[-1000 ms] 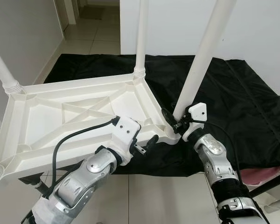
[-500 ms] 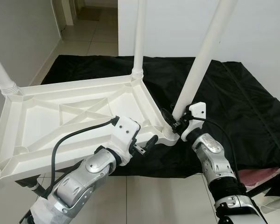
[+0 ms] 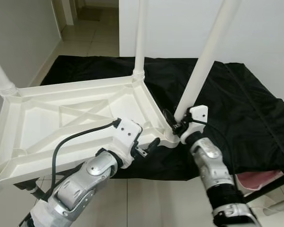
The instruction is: Building children table
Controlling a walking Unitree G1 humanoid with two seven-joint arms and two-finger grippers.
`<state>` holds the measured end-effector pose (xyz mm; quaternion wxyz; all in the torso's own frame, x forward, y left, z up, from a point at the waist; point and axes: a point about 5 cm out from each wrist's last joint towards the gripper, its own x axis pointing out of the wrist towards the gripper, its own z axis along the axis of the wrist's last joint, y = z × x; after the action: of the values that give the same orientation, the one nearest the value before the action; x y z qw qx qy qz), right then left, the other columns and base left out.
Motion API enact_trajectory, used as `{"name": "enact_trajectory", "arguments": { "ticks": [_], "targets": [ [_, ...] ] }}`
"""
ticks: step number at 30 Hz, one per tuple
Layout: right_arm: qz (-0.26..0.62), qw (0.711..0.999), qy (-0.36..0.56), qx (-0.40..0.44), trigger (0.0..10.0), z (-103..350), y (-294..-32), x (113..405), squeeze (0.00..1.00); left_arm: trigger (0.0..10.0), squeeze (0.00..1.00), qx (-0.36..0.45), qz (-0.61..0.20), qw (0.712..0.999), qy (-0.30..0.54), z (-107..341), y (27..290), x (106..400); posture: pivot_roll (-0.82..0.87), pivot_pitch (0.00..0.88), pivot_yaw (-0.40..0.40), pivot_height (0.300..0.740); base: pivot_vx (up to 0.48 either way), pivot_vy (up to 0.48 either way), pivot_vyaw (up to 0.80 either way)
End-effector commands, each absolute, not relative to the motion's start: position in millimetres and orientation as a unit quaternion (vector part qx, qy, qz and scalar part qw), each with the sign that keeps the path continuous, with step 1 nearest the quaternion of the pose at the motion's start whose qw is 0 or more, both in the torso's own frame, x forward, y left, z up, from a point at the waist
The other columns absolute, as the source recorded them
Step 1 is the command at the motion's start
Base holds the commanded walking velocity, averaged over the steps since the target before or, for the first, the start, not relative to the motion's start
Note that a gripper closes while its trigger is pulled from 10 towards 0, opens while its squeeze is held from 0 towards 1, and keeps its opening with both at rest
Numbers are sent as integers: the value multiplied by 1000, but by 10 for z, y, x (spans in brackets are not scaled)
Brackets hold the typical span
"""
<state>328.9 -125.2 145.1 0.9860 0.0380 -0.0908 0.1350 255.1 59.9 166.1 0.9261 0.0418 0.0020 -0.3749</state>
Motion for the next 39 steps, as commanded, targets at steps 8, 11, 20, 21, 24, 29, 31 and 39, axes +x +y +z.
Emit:
{"name": "enact_trajectory", "arguments": {
  "ticks": [8,11,20,21,24,29,31,39],
  "targets": [
    [26,995,-15,93,10000,1175,-1018,3178,0,10000,0,44,-476,878,-2,1694,500,2451,47,63,-40,740,0,0,0],
    [22,994,-17,107,10000,1220,-968,3190,0,10000,0,42,-477,878,-3,1695,487,2448,47,64,-41,740,0,0,0],
    [42,993,-49,100,10000,1342,-1026,3193,1000,10000,0,41,-477,878,-2,1695,492,2457,40,63,-41,740,0,0,0],
    [42,993,-49,100,10000,1342,-1026,3193,1000,10000,0,41,-477,878,-2,1695,492,2457,40,63,-41,740,0,0,0],
    [76,991,-68,88,10000,1408,-1053,3205,1000,10000,0,41,-478,877,-2,1691,485,2451,38,64,-42,740,0,0,0],
    [121,988,-74,52,10000,1446,-1205,3244,1000,10000,0,39,-481,876,-2,1693,474,2455,30,62,-40,740,0,0,0],
    [140,986,-73,45,10000,1454,-1238,3256,812,10000,0,39,-481,876,-2,1694,475,2456,30,62,-40,740,0,0,0],
    [240,969,-65,8,10000,1484,-1370,3317,0,10000,0,39,-485,874,-2,1693,457,2444,29,58,-38,740,0,0,0]
  ]
}}
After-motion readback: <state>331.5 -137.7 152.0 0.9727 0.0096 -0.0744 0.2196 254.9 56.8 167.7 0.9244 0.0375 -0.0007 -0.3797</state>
